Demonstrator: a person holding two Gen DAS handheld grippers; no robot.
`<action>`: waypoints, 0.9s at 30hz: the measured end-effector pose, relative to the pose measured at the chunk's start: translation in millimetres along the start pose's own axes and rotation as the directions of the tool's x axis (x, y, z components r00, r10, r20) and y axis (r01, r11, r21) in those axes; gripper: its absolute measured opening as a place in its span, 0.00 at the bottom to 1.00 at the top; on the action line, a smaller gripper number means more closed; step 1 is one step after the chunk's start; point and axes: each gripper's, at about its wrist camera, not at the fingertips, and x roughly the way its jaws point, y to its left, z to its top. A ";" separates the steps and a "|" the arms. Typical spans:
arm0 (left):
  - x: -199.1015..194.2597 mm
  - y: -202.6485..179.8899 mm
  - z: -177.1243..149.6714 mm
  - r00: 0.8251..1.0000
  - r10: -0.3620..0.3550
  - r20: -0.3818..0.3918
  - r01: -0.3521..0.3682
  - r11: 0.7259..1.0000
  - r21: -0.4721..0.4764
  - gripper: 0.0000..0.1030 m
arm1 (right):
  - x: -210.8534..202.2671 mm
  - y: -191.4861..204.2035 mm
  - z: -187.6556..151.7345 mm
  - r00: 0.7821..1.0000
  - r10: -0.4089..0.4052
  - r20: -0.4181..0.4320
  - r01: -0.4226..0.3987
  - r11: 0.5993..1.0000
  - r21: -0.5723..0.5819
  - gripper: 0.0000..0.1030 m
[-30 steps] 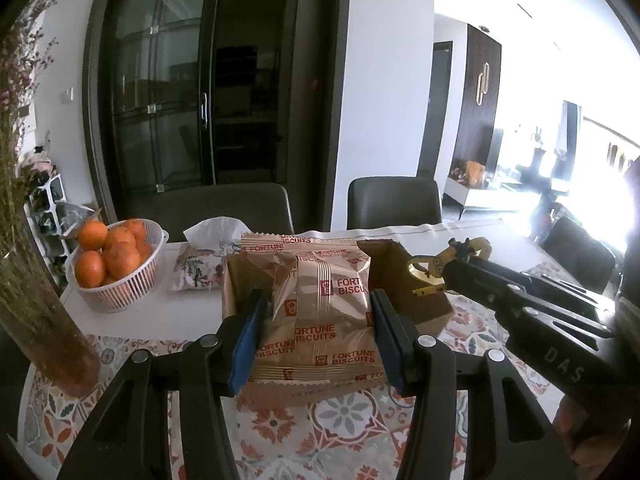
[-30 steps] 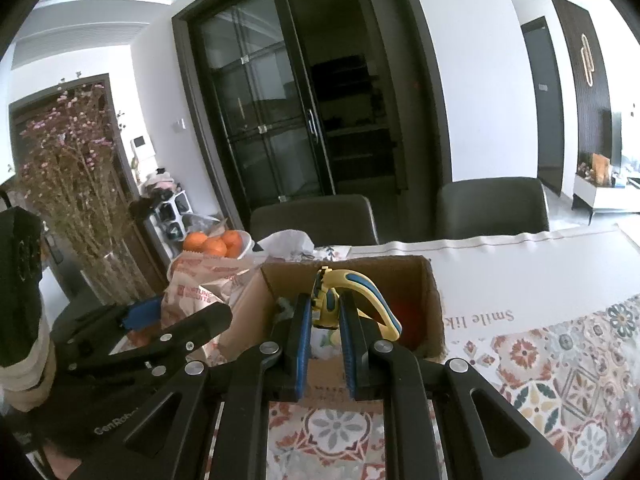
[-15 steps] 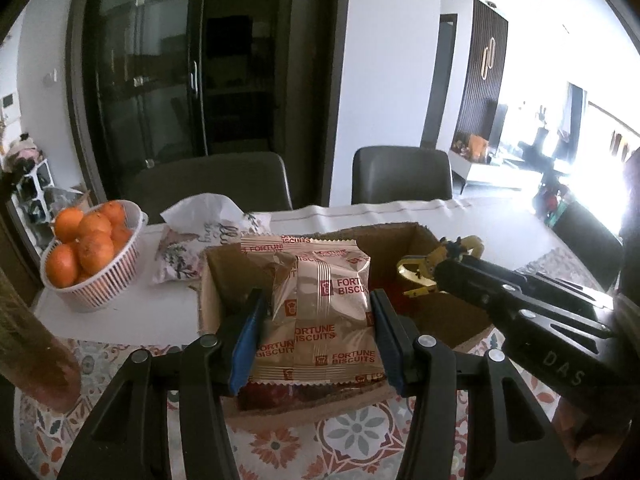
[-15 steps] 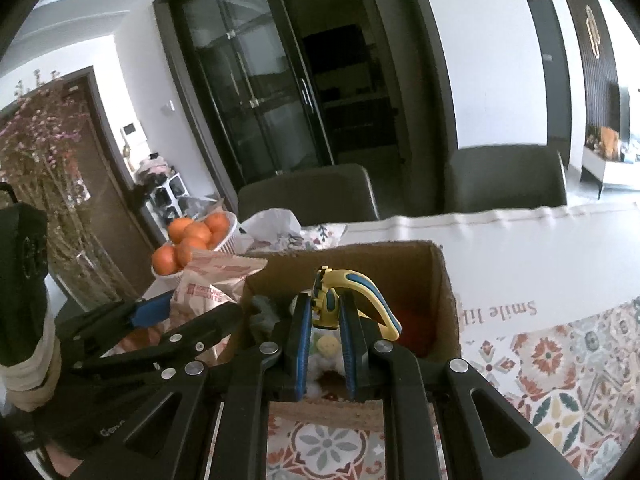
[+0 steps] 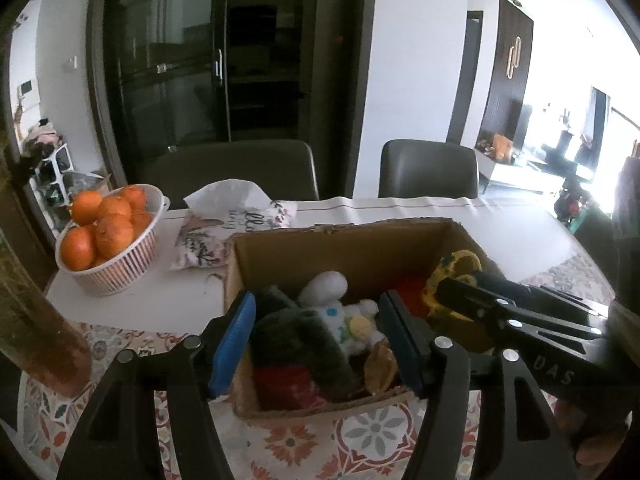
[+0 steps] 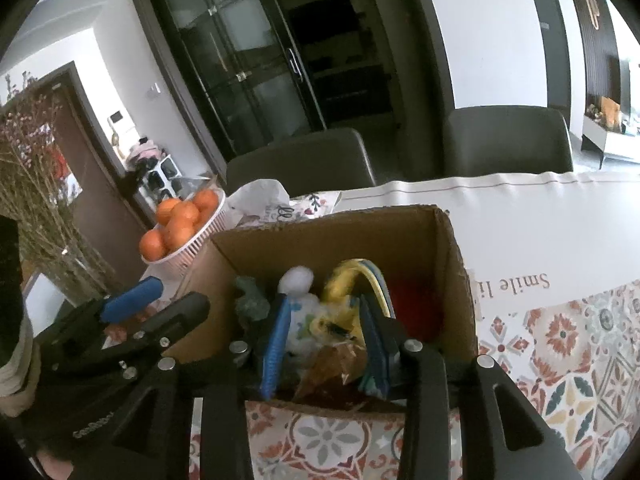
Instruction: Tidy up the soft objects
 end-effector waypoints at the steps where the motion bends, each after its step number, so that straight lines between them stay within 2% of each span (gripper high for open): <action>1: -2.4 0.7 -0.7 1.000 0.006 0.001 -0.006 1.000 0.000 0.62 | -0.4 1.1 0.6 1.000 -0.005 -0.005 0.005 1.000 -0.005 0.37; 4: -11.0 3.3 -1.2 1.000 0.017 0.013 -0.017 1.000 0.000 0.63 | -4.8 5.8 2.2 1.000 -0.009 -0.024 0.009 1.000 -0.013 0.37; 7: -20.2 7.0 -1.0 1.000 0.015 0.018 -0.015 1.000 -0.016 0.63 | -0.8 7.5 8.5 0.996 -0.011 -0.092 0.010 1.000 -0.007 0.37; 11: -35.0 10.4 -0.8 0.999 0.035 0.038 -0.034 0.999 -0.022 0.63 | -17.6 16.1 9.5 0.997 -0.064 -0.053 0.062 0.998 -0.030 0.37; 19: -79.3 7.6 -10.5 0.995 0.058 0.075 -0.056 0.998 -0.028 0.65 | -63.6 38.5 -7.1 0.996 -0.089 0.016 0.090 0.994 -0.068 0.37; 27: -129.8 -2.4 -31.7 0.991 0.075 0.114 -0.074 0.997 -0.016 0.67 | -124.6 61.5 -38.8 0.991 -0.101 0.086 0.109 0.989 -0.095 0.37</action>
